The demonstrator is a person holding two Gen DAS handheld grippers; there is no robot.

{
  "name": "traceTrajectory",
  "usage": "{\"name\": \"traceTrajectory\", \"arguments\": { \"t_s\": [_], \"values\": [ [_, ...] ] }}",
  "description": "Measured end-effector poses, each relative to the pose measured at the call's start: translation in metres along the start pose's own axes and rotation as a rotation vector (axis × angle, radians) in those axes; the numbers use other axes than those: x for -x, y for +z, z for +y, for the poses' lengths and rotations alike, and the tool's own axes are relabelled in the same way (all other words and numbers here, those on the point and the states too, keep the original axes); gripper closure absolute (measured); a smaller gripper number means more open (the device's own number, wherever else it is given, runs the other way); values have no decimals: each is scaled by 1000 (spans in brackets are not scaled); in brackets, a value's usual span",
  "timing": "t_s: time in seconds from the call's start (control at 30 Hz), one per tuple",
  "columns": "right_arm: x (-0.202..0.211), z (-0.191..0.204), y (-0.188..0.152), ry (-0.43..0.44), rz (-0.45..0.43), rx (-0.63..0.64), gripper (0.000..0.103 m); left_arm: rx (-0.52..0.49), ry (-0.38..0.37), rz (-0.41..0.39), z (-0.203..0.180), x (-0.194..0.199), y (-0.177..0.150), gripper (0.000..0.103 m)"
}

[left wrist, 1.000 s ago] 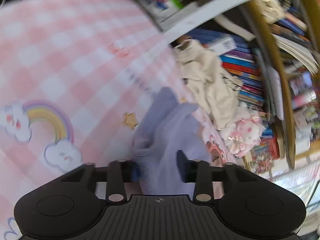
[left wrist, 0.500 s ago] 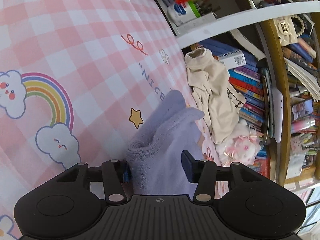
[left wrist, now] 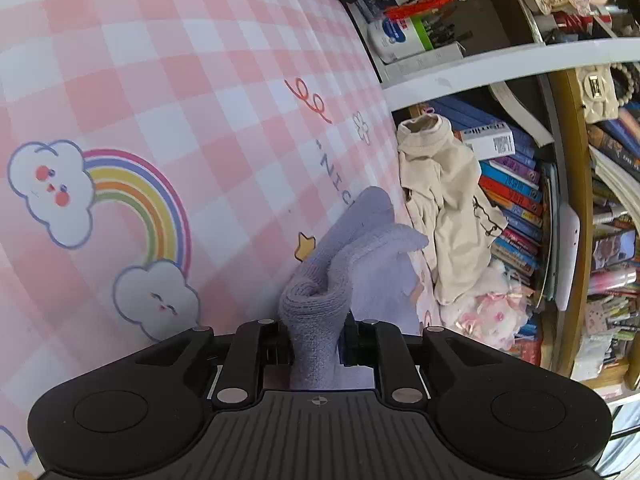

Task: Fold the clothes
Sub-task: 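Lift the lavender side with the left tool and fold it over the mauve half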

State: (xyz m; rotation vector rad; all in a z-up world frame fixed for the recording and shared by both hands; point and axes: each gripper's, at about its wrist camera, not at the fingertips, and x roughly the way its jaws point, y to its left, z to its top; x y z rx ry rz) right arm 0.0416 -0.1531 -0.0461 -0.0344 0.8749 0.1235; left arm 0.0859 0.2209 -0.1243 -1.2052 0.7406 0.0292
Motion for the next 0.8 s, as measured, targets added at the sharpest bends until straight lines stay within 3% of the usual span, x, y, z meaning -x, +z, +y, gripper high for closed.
{"name": "traceTrajectory", "arguments": {
  "t_s": [0.27, 0.5, 0.8],
  "values": [
    [10, -18, -4, 4, 9, -29, 46, 21, 6, -9, 3, 5, 2, 86],
    [10, -32, -3, 33, 27, -60, 59, 30, 26, -21, 6, 15, 3, 86],
    [9, -37, 0, 66, 11, -18, 60, 67, 31, -53, 14, 27, 2, 85]
  ]
}}
